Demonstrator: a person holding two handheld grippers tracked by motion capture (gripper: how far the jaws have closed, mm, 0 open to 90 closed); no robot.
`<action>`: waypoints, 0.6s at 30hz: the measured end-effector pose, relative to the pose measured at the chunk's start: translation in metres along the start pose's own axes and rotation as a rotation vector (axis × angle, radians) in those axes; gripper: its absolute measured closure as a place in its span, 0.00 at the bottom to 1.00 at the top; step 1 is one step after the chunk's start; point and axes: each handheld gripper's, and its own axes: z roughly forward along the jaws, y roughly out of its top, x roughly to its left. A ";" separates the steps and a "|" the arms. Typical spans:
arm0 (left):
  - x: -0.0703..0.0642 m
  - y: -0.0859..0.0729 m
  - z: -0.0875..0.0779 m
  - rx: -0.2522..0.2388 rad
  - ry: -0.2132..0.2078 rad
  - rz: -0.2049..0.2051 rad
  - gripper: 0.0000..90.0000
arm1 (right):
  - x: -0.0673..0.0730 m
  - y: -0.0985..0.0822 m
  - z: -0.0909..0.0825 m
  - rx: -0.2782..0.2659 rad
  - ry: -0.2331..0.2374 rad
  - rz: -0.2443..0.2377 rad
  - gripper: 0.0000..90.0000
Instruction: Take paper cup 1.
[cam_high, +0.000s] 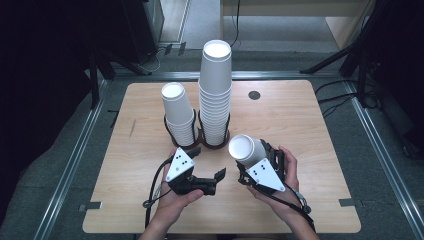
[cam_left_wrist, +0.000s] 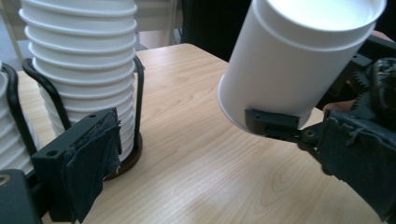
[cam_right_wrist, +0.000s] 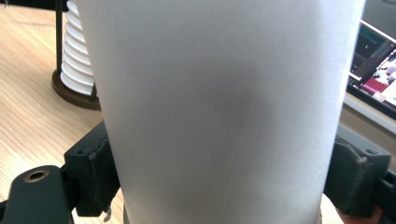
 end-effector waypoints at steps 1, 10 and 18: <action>0.000 0.000 0.000 0.002 -0.003 0.002 0.00 | 0.001 0.000 0.000 0.002 -0.003 -0.006 0.15; -0.005 0.000 0.003 0.010 -0.051 0.000 0.00 | 0.007 -0.005 0.000 -0.023 -0.014 -0.138 0.16; -0.003 0.003 -0.001 0.005 -0.087 -0.011 0.00 | 0.011 -0.004 -0.002 -0.049 0.003 -0.180 0.17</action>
